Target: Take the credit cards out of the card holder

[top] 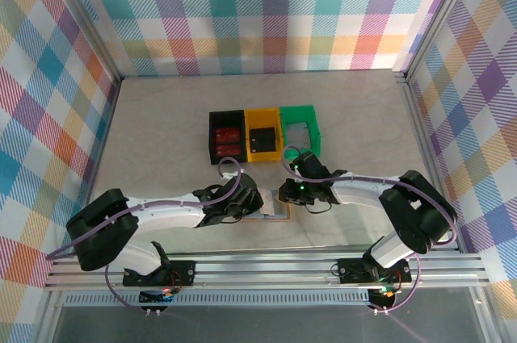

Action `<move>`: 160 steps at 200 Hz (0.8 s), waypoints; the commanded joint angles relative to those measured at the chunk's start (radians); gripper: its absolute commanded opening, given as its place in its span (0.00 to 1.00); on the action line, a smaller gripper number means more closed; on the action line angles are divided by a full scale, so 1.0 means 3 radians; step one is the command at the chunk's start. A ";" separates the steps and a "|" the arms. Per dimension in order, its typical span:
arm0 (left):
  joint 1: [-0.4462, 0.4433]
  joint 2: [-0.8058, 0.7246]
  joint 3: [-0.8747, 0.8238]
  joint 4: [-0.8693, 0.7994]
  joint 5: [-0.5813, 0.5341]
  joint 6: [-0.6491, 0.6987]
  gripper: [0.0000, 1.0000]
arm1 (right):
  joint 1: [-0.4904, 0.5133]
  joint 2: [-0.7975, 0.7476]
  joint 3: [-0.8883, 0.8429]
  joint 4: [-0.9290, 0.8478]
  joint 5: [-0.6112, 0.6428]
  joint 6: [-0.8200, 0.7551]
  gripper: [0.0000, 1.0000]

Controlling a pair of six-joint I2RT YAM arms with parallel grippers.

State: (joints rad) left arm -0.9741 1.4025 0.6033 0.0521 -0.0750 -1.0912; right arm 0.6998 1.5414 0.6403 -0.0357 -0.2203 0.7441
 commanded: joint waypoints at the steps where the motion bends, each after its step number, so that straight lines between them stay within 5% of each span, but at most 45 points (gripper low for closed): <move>1: -0.0025 -0.0184 -0.0071 -0.0139 -0.0143 0.0160 0.00 | 0.0043 0.0200 -0.0171 -0.0462 0.0213 -0.0031 0.17; 55: 0.0023 -0.0584 -0.0152 -0.0381 -0.0068 0.0607 0.00 | 0.0045 0.0075 -0.0113 -0.0608 0.0271 -0.0126 0.17; 105: 0.0411 -0.0964 -0.0169 -0.0654 0.0516 0.1169 0.00 | 0.0013 -0.0383 -0.0096 -0.0736 0.0249 -0.0333 0.20; 160: 0.0804 -0.0881 0.0356 -0.1483 0.1257 0.1841 0.00 | -0.0067 -0.1437 -0.0029 -0.0996 0.0142 -0.0716 0.52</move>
State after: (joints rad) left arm -0.7486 1.1267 0.6060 -0.2306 0.1692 -0.6880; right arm 0.6872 1.2427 0.6178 -0.2642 -0.1719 0.6071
